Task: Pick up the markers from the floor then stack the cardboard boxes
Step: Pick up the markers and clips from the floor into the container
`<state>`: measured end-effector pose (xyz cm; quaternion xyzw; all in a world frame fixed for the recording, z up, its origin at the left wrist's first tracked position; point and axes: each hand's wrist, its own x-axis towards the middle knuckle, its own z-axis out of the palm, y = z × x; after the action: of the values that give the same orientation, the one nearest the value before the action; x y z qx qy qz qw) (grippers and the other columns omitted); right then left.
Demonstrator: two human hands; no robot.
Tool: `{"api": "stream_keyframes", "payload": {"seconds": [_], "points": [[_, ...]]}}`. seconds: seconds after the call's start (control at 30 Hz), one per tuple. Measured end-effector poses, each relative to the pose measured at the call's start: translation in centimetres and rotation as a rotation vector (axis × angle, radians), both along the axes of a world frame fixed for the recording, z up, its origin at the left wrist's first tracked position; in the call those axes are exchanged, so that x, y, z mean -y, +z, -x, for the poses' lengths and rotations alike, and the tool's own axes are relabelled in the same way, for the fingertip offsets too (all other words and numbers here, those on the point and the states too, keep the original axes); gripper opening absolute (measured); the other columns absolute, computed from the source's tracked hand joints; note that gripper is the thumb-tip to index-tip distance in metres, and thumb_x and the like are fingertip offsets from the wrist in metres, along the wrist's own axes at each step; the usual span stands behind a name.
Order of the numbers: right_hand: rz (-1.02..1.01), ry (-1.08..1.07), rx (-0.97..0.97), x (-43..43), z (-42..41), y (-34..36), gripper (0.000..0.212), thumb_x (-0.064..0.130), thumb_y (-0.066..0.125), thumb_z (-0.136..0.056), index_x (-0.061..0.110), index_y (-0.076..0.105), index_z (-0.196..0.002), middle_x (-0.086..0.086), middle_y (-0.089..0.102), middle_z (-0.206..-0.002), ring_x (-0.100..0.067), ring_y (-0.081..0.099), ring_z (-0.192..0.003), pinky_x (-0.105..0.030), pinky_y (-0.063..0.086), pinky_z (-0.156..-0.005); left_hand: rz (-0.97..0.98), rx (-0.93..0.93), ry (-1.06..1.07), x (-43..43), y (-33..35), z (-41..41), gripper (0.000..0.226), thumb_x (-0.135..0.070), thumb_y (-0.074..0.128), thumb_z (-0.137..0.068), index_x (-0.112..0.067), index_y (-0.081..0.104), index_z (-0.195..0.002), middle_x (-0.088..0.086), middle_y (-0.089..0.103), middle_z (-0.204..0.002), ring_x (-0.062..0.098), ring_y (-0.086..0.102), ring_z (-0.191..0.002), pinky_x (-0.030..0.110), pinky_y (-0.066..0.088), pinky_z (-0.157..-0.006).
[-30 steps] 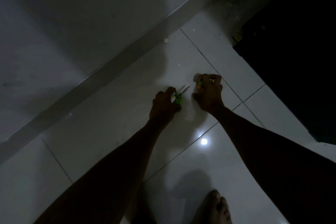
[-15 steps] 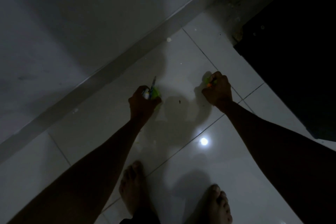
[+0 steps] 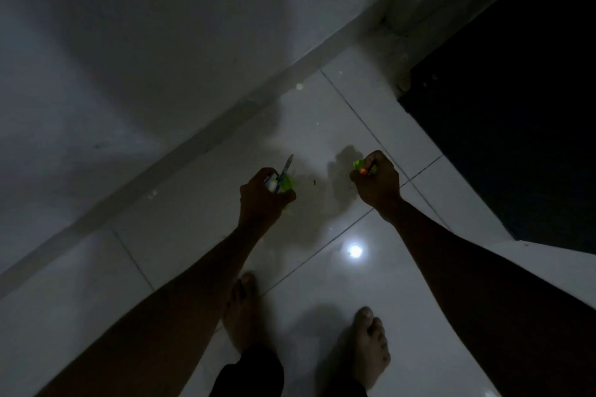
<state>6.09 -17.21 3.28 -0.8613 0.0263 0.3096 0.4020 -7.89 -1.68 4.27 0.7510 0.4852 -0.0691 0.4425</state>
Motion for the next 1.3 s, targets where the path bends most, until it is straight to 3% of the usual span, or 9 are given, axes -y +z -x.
{"api": "stream_keyframes", "payload": {"seconds": [0.1, 0.27, 0.37, 0.53, 0.73, 0.9, 1.1, 1.2, 1.3], "points": [[-0.050, -0.058, -0.014, -0.1, -0.1, 4.7, 0.038, -0.002, 0.065, -0.079, 0.023, 0.039, -0.069, 0.000, 0.049, -0.082, -0.010, 0.049, -0.071, -0.018, 0.042, -0.061, 0.014, 0.007, -0.020, -0.2, 4.5, -0.9, 0.038, -0.015, 0.079, -0.071, -0.009, 0.064, -0.106, 0.005, 0.061, -0.088, 0.008, 0.054, -0.064, 0.001, 0.035, -0.041], [-0.097, -0.118, -0.006, -0.5, -0.2, 12.6, 0.038, -0.003, 0.066, -0.079, 0.021, 0.038, -0.068, -0.005, 0.052, -0.090, -0.016, 0.051, -0.078, -0.016, 0.041, -0.062, 0.019, 0.096, -0.007, -0.3, 13.0, -2.5, 0.034, -0.018, 0.082, -0.062, -0.010, 0.067, -0.091, 0.001, 0.065, -0.078, 0.016, 0.062, -0.070, 0.003, 0.042, -0.053], [-0.123, -0.145, -0.017, -0.8, -0.5, 19.1, 0.037, -0.003, 0.066, -0.078, 0.020, 0.039, -0.069, -0.009, 0.054, -0.092, -0.021, 0.053, -0.084, -0.024, 0.044, -0.070, 0.074, 0.131, -0.053, -0.4, 19.9, -4.2, 0.030, -0.019, 0.082, -0.054, -0.015, 0.064, -0.078, 0.003, 0.064, -0.071, 0.015, 0.059, -0.061, 0.022, 0.050, -0.058], [-0.176, -0.197, 0.021, -1.5, -1.4, 30.1, 0.041, -0.008, 0.066, -0.077, 0.020, 0.039, -0.068, 0.002, 0.049, -0.078, -0.019, 0.052, -0.083, -0.029, 0.044, -0.076, 0.132, 0.165, -0.038, -0.3, 30.1, -7.2, 0.048, -0.037, 0.078, -0.039, -0.020, 0.065, -0.081, 0.012, 0.070, -0.083, 0.019, 0.060, -0.066, 0.045, 0.061, -0.070], [-0.153, -0.215, 0.099, -1.0, -2.4, 40.6, 0.041, -0.002, 0.070, -0.075, 0.023, 0.037, -0.068, 0.001, 0.047, -0.072, -0.021, 0.049, -0.074, -0.038, 0.045, -0.075, 0.119, 0.216, -0.107, 0.9, 42.0, -10.0, 0.041, -0.017, 0.085, -0.054, -0.012, 0.068, -0.091, 0.010, 0.068, -0.083, 0.018, 0.058, -0.066, 0.042, 0.061, -0.069], [-0.156, -0.215, 0.174, -0.3, -2.9, 48.5, 0.038, 0.001, 0.070, -0.072, 0.021, 0.038, -0.069, -0.004, 0.051, -0.075, -0.021, 0.048, -0.071, -0.036, 0.044, -0.070, 0.083, 0.203, -0.157, 1.8, 48.9, -11.0, 0.050, -0.040, 0.074, -0.041, -0.031, 0.063, -0.088, 0.013, 0.068, -0.095, 0.027, 0.066, -0.085, 0.028, 0.058, -0.067], [-0.181, -0.246, 0.210, -0.3, -4.2, 55.5, 0.024, 0.023, 0.061, -0.058, 0.024, 0.039, -0.067, -0.007, 0.056, -0.075, -0.022, 0.051, -0.067, -0.044, 0.051, -0.066, 0.010, 0.276, -0.222, 2.0, 56.2, -13.4, 0.060, -0.044, 0.071, -0.041, -0.021, 0.068, -0.096, 0.011, 0.070, -0.088, 0.022, 0.063, -0.070, 0.036, 0.060, -0.070], [-0.195, -0.262, 0.240, -0.5, -4.9, 58.2, 0.020, 0.023, 0.057, -0.059, 0.025, 0.039, -0.067, -0.006, 0.055, -0.076, -0.021, 0.049, -0.066, -0.043, 0.050, -0.064, -0.015, 0.325, -0.229, 2.2, 59.4, -15.1, 0.071, -0.049, 0.069, -0.039, -0.018, 0.068, -0.102, 0.014, 0.070, -0.094, 0.031, 0.068, -0.087, 0.039, 0.060, -0.075], [-0.219, -0.268, 0.298, -0.6, -5.7, 62.0, 0.030, 0.010, 0.063, -0.070, 0.024, 0.038, -0.066, -0.001, 0.052, -0.072, -0.017, 0.045, -0.065, -0.037, 0.043, -0.063, -0.057, 0.335, -0.292, 2.6, 62.7, -16.7, 0.070, -0.044, 0.076, -0.050, -0.015, 0.066, -0.112, 0.014, 0.069, -0.104, 0.030, 0.063, -0.098, 0.025, 0.050, -0.078]]}}
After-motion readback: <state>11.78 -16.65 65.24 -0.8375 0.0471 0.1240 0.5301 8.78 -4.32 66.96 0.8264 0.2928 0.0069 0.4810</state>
